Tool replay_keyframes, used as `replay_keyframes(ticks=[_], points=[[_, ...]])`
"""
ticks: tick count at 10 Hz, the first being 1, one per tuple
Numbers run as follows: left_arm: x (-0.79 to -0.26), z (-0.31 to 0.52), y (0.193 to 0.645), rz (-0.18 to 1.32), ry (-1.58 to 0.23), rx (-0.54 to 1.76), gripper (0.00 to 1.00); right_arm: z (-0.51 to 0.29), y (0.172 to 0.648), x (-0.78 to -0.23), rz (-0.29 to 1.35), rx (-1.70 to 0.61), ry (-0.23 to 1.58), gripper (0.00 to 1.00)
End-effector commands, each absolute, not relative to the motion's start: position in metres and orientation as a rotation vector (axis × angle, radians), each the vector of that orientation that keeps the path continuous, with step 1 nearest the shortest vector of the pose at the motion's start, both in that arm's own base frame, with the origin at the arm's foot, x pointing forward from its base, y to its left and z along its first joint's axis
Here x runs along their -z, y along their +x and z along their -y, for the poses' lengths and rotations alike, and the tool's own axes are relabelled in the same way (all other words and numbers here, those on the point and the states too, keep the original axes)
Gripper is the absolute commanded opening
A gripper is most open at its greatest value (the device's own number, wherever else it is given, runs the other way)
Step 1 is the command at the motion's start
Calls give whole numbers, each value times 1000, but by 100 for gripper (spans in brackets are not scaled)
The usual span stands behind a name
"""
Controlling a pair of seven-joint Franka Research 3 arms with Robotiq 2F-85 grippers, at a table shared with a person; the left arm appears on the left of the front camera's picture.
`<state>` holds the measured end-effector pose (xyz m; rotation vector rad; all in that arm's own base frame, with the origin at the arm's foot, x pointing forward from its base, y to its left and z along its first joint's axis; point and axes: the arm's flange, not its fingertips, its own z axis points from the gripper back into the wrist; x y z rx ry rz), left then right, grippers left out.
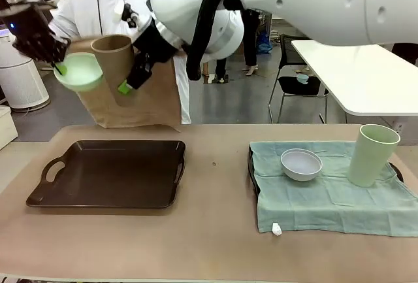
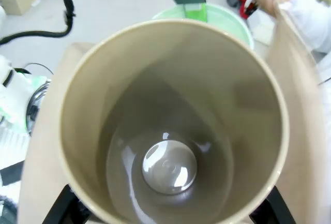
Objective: Set up a tray with a mat and arrange the tableware.
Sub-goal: Pick up the Picnic Bowl and Reusable plastic cup from the Handle tray in front of the human's position and hold them in the air, then place the Picnic Bowl and Reusable plastic cup back onto the Handle tray in front of the human's position.
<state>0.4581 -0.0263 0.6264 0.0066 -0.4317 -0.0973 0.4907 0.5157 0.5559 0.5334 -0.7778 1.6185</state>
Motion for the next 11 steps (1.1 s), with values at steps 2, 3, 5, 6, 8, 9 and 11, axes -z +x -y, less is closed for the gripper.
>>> replay_keyframes(ticks=[2, 3, 5, 6, 8, 9, 11], points=[[-637, 22, 457, 418, 52, 45, 0, -514, 480, -574, 732, -1585, 449, 18], [-638, 25, 457, 450, 13, 94, 0, -515, 483, -571, 774, -1617, 505, 18], [-638, 25, 457, 450, 13, 94, 0, -515, 483, -571, 774, -1617, 505, 18], [-638, 25, 457, 450, 13, 94, 0, -515, 483, -571, 774, -1617, 505, 18], [-638, 25, 457, 450, 13, 94, 0, -515, 483, -571, 774, -1617, 505, 18], [-638, 25, 457, 450, 13, 94, 0, -515, 483, -571, 774, -1617, 505, 18], [-638, 25, 457, 450, 13, 94, 0, -515, 483, -571, 774, -1617, 505, 18]])
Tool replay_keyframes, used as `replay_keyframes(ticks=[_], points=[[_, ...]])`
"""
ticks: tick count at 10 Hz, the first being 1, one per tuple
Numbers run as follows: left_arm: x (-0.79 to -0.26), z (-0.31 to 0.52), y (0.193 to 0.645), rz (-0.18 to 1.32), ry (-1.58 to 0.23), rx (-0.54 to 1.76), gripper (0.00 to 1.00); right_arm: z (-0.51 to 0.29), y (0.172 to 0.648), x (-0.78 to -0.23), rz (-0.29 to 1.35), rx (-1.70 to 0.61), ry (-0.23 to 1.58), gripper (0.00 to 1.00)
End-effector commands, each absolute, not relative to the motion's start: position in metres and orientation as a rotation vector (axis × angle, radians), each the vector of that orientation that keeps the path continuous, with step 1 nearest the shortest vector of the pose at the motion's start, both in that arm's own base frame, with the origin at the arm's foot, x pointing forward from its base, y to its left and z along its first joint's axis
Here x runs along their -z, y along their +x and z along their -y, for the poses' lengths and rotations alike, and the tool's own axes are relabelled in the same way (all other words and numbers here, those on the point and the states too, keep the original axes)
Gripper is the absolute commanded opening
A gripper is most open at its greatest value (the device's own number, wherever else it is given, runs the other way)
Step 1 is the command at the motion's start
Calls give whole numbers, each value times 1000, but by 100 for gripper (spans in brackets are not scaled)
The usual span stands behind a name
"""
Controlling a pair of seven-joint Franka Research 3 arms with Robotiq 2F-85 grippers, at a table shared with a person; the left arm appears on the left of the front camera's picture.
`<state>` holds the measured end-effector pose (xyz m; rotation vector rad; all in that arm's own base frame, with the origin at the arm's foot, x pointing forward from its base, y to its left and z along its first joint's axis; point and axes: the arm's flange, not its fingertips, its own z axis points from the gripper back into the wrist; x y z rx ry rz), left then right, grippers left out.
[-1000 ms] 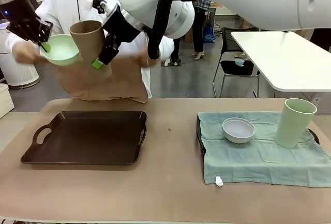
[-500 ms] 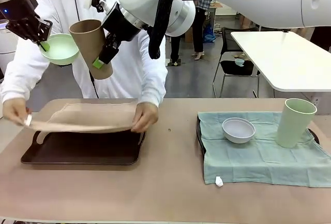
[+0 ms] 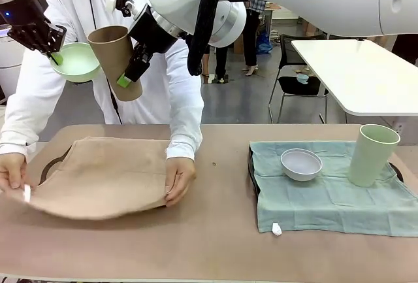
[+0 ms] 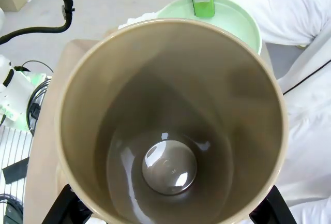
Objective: Set up a tray with a mat and arrange the tableware.
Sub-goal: Place the Picnic Bowl and Reusable plastic cup back onto the Handle tray in front of the human's position.
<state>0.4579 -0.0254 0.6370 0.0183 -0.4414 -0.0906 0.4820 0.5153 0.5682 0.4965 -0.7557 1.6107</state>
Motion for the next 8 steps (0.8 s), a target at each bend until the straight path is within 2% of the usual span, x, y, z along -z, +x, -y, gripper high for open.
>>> replay_keyframes(ticks=[1, 8], points=[[-638, 25, 457, 450, 13, 94, 0, -515, 483, -571, 774, -1617, 505, 18], [-638, 25, 457, 450, 13, 94, 0, -515, 483, -571, 774, -1617, 505, 18]])
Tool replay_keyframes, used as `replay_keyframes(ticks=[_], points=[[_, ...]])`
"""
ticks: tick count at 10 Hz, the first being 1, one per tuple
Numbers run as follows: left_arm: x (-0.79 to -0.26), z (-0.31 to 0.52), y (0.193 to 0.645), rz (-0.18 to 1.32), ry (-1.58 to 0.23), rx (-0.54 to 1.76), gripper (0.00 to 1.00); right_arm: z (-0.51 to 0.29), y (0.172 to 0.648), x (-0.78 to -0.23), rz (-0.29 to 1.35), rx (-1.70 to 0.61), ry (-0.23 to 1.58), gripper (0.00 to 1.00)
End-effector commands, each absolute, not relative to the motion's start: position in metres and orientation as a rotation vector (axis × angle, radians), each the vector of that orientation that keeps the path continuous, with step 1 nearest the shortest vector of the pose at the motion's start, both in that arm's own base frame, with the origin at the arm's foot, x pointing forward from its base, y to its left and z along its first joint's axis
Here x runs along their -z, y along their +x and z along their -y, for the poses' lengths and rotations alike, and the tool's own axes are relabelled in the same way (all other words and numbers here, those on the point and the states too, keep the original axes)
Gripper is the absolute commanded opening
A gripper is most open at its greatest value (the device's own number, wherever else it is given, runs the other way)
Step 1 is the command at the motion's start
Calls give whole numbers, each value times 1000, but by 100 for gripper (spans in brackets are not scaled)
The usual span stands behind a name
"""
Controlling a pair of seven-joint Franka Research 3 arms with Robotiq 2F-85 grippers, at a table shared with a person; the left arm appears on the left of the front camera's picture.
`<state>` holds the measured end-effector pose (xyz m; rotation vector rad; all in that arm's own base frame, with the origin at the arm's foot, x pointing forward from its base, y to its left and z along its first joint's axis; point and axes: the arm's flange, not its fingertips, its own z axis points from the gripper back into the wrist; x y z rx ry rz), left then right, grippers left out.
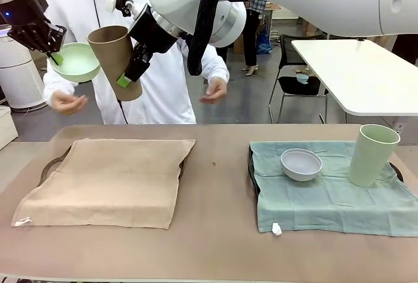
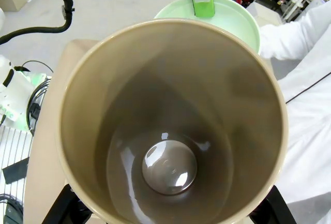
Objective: Set up a tray with a mat and arrange the tableware.
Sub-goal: Place the Picnic Bowl and Reusable plastic cup back onto the Handle tray in front of the human's position.
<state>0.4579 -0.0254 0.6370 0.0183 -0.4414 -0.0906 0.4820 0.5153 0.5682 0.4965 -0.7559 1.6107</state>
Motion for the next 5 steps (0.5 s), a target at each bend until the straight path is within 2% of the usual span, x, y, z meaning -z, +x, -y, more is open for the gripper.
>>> replay_keyframes(ticks=[1, 5], points=[[-638, 25, 457, 450, 13, 94, 0, -515, 483, -571, 774, -1617, 505, 18], [-638, 25, 457, 450, 13, 94, 0, -515, 483, -571, 774, -1617, 505, 18]])
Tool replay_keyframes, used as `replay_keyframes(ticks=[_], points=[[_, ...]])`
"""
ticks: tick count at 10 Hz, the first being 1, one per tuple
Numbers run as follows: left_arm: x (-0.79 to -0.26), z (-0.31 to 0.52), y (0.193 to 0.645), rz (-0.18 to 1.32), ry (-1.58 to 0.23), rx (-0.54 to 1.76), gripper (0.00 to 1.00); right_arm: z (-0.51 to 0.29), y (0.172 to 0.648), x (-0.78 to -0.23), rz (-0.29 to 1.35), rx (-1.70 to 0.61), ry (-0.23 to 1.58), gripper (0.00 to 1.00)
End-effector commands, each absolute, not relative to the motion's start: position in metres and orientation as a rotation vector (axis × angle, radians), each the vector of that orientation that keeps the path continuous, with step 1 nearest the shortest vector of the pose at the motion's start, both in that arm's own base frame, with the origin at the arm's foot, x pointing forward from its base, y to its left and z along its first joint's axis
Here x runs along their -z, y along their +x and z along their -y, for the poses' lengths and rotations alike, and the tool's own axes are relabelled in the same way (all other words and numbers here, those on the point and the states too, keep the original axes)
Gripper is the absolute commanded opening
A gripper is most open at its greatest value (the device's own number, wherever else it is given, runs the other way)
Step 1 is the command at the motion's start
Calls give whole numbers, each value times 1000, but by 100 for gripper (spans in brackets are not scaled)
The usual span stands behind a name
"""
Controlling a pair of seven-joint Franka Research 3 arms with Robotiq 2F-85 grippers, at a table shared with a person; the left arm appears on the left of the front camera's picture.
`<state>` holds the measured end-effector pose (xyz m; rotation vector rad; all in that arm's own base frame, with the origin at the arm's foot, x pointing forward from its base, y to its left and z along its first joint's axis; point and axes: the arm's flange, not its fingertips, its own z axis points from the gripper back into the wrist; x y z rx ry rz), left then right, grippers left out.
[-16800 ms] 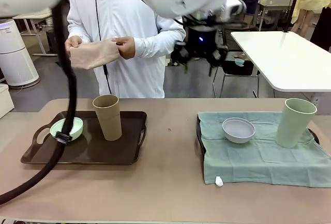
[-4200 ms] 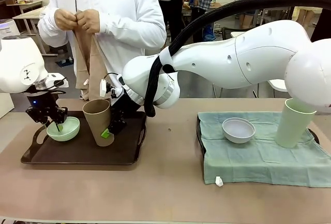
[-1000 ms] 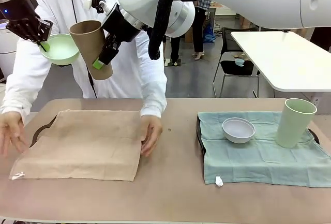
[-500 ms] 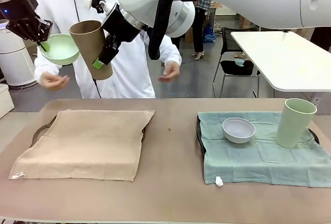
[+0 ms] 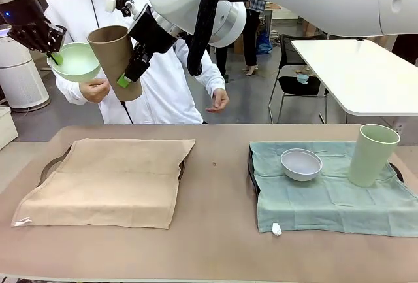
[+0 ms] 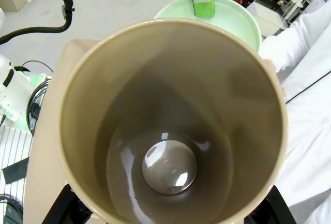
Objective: Set up a tray with a mat and arrange the tableware.
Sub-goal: Place the Picnic Bowl and Reusable plastic cup back onto the Handle tray in front of the human's position.
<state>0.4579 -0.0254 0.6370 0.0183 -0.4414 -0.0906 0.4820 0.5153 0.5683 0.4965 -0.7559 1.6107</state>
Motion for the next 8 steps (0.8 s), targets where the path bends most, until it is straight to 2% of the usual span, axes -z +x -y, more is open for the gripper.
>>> replay_keyframes(ticks=[1, 6, 7, 8], points=[[-638, 25, 457, 450, 13, 94, 0, -515, 483, -571, 774, -1617, 505, 18], [-638, 25, 457, 450, 13, 94, 0, -515, 483, -571, 774, -1617, 505, 18], [-637, 25, 458, 441, 18, 91, 4, -515, 482, -568, 756, -1611, 497, 81], [-597, 16, 465, 322, -23, 100, 4, -498, 483, -532, 779, -1569, 550, 81]])
